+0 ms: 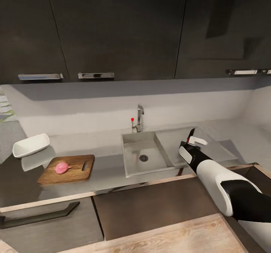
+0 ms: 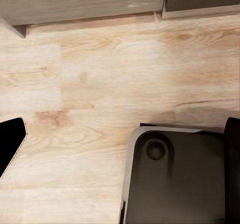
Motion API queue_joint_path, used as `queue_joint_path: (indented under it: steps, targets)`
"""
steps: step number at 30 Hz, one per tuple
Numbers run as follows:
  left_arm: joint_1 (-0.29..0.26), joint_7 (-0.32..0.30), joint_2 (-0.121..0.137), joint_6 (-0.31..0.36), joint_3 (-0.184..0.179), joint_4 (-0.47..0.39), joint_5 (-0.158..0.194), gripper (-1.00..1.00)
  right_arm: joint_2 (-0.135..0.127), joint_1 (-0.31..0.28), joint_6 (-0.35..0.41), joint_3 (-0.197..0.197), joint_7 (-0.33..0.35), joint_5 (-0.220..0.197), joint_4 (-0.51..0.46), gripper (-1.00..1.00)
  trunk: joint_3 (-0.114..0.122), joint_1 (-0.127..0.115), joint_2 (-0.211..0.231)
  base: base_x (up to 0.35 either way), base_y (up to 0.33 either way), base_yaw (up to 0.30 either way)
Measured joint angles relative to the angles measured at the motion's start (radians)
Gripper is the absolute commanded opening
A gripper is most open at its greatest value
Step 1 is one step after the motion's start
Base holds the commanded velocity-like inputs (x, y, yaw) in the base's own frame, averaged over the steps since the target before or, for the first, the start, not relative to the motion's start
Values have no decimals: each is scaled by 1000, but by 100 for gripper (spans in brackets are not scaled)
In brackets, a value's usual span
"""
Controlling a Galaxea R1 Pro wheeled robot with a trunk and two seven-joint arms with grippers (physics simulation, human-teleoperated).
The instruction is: In the kitchen, take the Vidalia onion out of the sink, dice it on the chopping board with the paring knife, put the diced onion into the bowl on the countertop, then place both the paring knife and the chopping board into the sink.
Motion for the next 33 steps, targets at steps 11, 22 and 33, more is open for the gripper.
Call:
queue_joint_path:
  steps: [11,22,33]
  targets:
    - [0,0,0,0,0,11,0,100,0,0,-1,0,0,1,0,-100,7,0,0,-12,276,129]
    - [0,0,0,0,0,14,0,100,0,0,-1,0,-1,0,0,-100,19,0,0,-45,250,218]
    - [0,0,0,0,0,14,0,100,0,0,0,0,-1,1,0,-100,32,0,0,-62,247,223]
